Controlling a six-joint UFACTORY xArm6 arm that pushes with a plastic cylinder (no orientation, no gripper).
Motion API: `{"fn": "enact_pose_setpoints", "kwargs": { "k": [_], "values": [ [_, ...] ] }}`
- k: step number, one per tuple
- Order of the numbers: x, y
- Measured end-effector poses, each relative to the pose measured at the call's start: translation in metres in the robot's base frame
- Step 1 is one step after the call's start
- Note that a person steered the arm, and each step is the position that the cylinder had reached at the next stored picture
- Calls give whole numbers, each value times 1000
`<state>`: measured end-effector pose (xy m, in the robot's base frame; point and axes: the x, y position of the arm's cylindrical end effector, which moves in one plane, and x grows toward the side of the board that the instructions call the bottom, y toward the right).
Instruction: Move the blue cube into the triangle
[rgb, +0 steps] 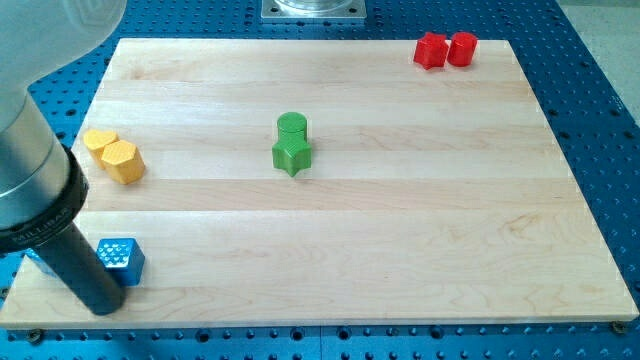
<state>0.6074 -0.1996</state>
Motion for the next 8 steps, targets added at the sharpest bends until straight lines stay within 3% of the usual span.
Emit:
{"fn": "enact_pose_setpoints", "kwargs": {
  "k": [1, 2, 4, 8],
  "values": [
    [-3, 38],
    [-26, 31],
    [-33, -5],
    [-33, 48]
  ]
}}
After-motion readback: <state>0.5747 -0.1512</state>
